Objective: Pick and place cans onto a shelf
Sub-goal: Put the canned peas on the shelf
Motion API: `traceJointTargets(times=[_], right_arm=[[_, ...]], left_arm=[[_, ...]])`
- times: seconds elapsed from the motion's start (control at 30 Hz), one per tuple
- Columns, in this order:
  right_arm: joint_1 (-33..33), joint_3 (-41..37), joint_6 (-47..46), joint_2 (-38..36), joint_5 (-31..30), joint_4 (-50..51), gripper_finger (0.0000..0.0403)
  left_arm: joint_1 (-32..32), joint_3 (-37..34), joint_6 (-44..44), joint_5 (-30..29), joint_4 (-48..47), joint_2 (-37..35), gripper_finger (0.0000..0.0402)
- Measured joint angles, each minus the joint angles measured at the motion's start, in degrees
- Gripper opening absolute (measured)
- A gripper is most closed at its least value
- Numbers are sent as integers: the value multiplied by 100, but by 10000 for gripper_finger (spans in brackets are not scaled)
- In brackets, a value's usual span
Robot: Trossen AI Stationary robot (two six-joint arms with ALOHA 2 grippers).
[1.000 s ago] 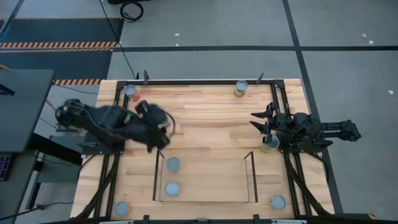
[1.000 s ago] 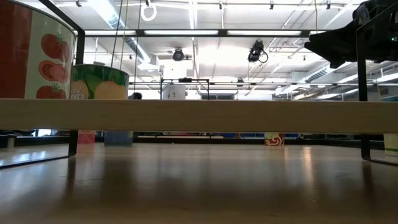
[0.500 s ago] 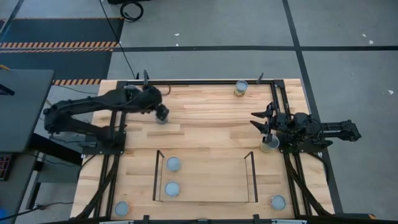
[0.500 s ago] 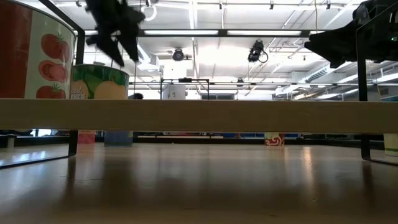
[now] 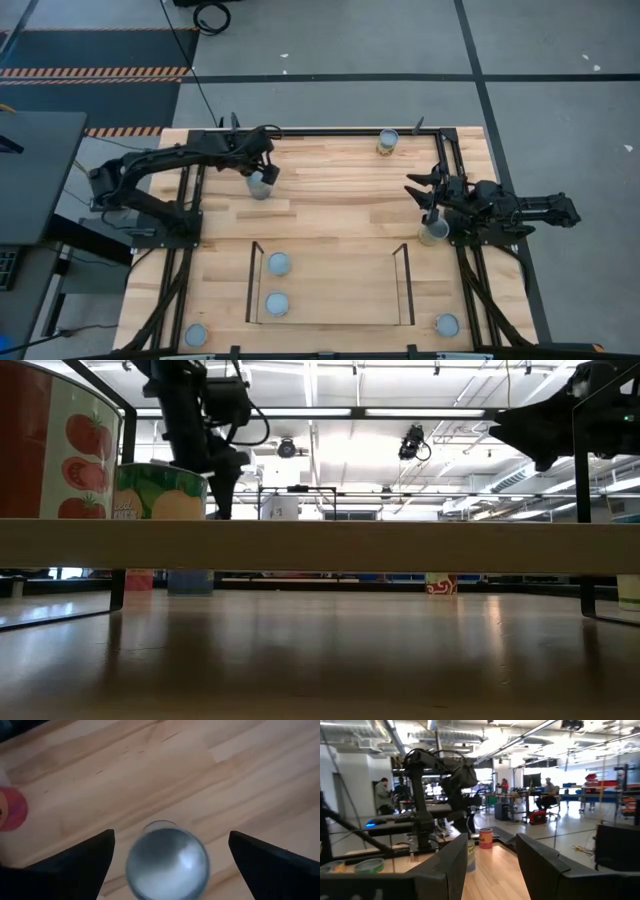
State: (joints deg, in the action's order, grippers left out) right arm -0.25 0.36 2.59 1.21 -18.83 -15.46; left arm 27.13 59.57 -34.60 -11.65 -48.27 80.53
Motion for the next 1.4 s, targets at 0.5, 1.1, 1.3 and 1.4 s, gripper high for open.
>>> traceJointTargets(times=[0.5,1.1,1.3,1.4], right_arm=[[-2,0,-2,0,-120,6,174],[0,0,-4,0,-110,8,174],[0,0,-10,0,-108,8,174],[0,0,-126,0,-105,10,174]], left_arm=[[-74,-2,-266,-134,-529,208,398],[-405,-2,-399,-90,-308,234,398],[-483,63,-389,-106,-243,223,398],[-491,14,-414,96,-151,247,398]])
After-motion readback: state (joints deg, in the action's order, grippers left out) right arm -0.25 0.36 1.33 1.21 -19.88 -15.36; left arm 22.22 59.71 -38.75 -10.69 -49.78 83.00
